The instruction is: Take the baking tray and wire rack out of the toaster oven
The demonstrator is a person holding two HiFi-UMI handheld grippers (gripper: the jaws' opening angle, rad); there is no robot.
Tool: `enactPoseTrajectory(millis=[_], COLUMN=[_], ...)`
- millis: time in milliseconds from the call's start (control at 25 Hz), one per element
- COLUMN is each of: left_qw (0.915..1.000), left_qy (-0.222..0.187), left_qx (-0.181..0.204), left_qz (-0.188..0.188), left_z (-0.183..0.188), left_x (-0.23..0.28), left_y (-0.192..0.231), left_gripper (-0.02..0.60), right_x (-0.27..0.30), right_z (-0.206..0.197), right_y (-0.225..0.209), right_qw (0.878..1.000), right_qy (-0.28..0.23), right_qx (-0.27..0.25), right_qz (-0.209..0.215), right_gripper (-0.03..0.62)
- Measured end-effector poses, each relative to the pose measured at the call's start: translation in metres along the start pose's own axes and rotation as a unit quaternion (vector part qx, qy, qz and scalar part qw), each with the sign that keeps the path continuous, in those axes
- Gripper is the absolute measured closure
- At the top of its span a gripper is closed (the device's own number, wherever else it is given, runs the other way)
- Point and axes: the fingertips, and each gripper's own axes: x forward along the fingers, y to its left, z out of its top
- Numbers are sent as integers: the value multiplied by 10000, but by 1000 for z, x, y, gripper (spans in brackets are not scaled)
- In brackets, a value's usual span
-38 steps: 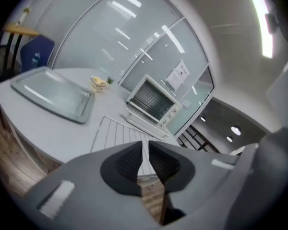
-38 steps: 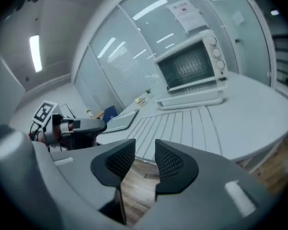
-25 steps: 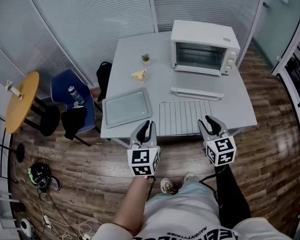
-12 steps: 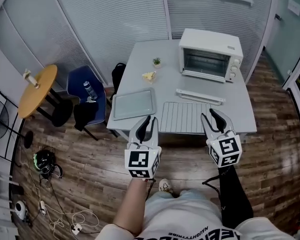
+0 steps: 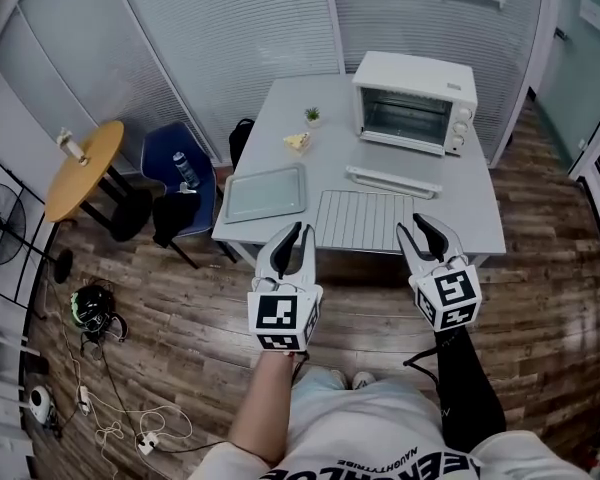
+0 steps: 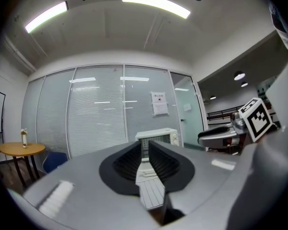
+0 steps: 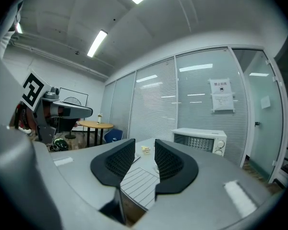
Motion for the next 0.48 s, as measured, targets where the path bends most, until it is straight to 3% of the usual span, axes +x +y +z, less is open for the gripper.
enactPoseTrajectory(millis=[160, 240, 480], left_qw=[9998, 9997, 9996], left_qy=[-66, -107, -176], left_qx=[49, 96, 72], left_qz=[183, 207, 206], left_z=[4, 5, 10], left_x=[-2, -3, -5], left_y=[-4, -7, -11], left_gripper=[522, 525, 525], right_x=[-10, -15, -23], right_z=[4, 7, 15], right_y=[0, 2, -1], right_qw=[9999, 9998, 9995], right_qy=[-43, -107, -239], right_qx=[-102, -82, -217], right_qz=[34, 124, 63], right_gripper=[485, 594, 594])
